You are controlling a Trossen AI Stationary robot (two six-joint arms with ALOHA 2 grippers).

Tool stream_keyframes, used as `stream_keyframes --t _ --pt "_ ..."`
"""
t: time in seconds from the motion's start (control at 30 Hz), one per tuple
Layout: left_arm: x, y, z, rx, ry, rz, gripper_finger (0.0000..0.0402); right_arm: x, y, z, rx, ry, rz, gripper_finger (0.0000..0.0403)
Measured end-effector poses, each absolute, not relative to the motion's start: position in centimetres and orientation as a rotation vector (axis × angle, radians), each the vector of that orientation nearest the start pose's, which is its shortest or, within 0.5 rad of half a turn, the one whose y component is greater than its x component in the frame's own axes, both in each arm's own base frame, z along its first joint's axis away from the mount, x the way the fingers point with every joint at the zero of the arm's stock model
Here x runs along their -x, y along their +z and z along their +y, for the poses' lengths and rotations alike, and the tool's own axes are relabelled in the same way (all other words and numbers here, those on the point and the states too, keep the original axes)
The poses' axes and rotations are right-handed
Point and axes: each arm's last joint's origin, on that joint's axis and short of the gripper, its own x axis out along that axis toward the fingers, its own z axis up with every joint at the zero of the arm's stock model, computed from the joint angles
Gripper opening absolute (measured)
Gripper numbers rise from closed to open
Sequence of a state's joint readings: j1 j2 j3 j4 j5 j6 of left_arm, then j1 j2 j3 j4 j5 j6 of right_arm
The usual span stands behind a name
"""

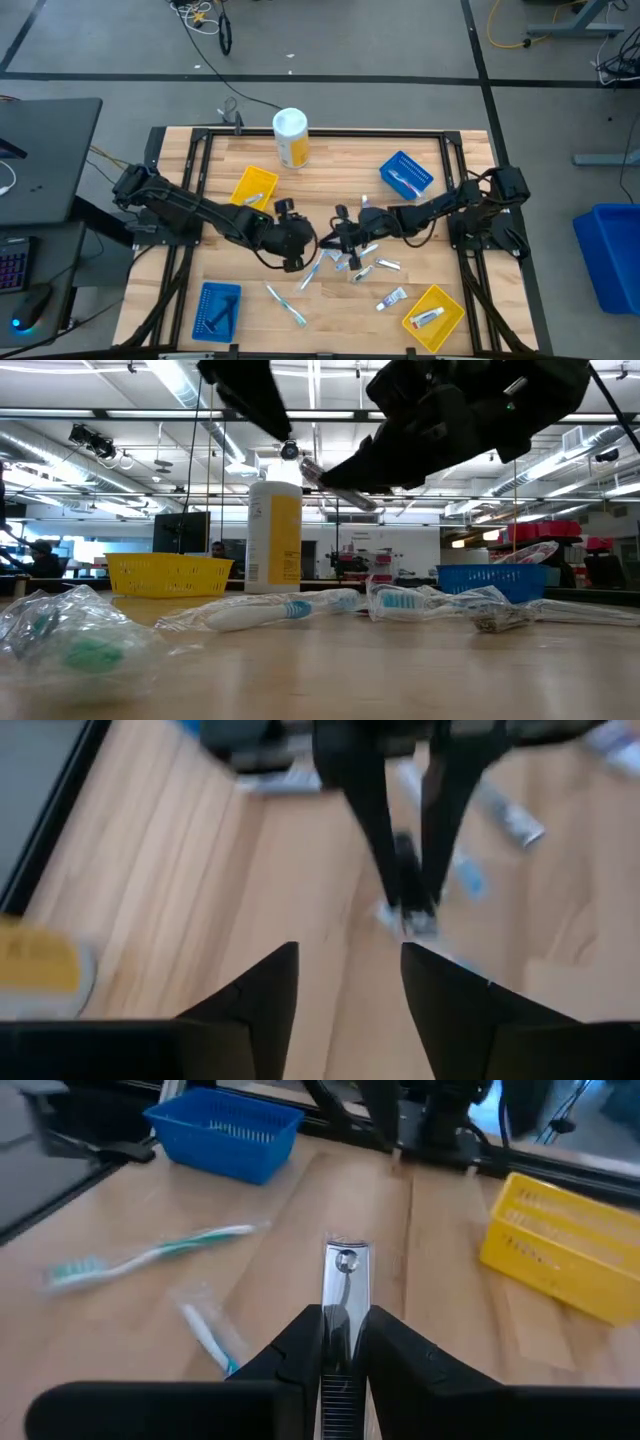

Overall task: Pick & Place Travel size toiletries
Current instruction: Put the silver nail cutter into the top yellow bin

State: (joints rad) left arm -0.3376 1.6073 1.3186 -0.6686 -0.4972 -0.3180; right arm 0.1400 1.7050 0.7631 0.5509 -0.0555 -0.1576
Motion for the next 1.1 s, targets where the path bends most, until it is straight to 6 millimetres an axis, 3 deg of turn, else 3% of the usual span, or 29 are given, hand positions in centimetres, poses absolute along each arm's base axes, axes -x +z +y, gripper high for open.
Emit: stream_keyframes --t 0.23,0.73,1.1 --pt "-32.9 28.4 -9.9 -0.07 0.134 0.79 0.0201 -33.3 16.7 6.0 0.196 0.198 0.354 0.0071" --pt "-33.4 27.0 -9.9 -0.108 0.15 0.822 0.0195 -33.7 18.0 6.0 0.16 0.185 0.221 0.0071" --pt "-33.4 27.0 -10.1 -0.137 0.126 0.82 0.0139 -33.7 17.9 5.9 0.164 0.161 0.231 0.0072"
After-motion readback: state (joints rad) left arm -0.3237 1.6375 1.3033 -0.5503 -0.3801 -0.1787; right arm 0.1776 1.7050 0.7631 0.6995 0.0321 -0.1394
